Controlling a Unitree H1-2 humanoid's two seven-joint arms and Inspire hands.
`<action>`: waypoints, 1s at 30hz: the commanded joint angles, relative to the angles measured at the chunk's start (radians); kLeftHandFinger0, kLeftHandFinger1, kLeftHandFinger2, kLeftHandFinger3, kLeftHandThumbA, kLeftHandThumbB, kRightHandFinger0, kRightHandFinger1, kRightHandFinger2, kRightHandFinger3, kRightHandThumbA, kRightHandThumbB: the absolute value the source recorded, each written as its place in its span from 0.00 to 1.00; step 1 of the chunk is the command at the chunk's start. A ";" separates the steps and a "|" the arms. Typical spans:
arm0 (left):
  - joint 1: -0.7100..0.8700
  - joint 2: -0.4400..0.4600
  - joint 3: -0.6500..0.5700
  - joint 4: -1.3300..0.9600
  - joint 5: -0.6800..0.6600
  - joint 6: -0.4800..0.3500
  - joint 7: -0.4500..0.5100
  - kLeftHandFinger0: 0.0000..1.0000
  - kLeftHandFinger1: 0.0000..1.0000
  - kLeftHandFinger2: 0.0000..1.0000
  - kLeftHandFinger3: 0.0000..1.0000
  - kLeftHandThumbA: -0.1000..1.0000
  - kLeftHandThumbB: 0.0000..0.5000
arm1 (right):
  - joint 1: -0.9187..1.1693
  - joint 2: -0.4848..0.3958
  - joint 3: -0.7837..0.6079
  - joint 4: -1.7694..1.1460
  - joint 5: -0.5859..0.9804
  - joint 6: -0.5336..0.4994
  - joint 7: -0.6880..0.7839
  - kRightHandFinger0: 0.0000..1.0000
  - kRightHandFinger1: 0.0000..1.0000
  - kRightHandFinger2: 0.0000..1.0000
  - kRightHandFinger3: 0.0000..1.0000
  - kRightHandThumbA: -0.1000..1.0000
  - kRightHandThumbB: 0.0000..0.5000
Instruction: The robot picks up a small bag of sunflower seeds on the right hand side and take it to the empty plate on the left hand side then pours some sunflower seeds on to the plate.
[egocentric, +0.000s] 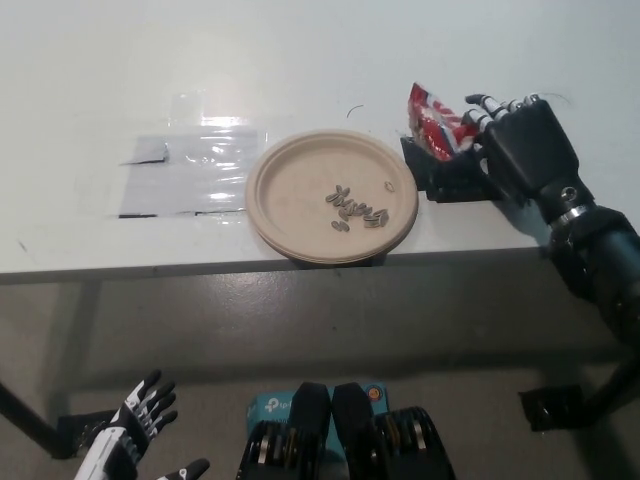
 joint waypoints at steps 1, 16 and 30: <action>0.013 0.004 0.001 -0.031 -0.006 -0.013 0.006 1.00 1.00 1.00 1.00 1.00 0.61 | -0.057 0.004 -0.077 -0.006 0.127 0.039 0.266 1.00 1.00 1.00 1.00 0.46 0.95; 0.015 0.011 0.000 -0.025 -0.005 -0.027 -0.003 1.00 1.00 1.00 1.00 1.00 0.63 | 0.078 -0.033 -0.190 -0.406 0.328 0.024 0.805 1.00 1.00 1.00 1.00 0.75 1.00; 0.006 0.011 0.006 -0.038 -0.005 -0.003 0.007 1.00 1.00 1.00 1.00 1.00 0.62 | 0.310 -0.255 -0.200 -1.511 0.739 0.335 1.243 1.00 1.00 1.00 1.00 0.81 1.00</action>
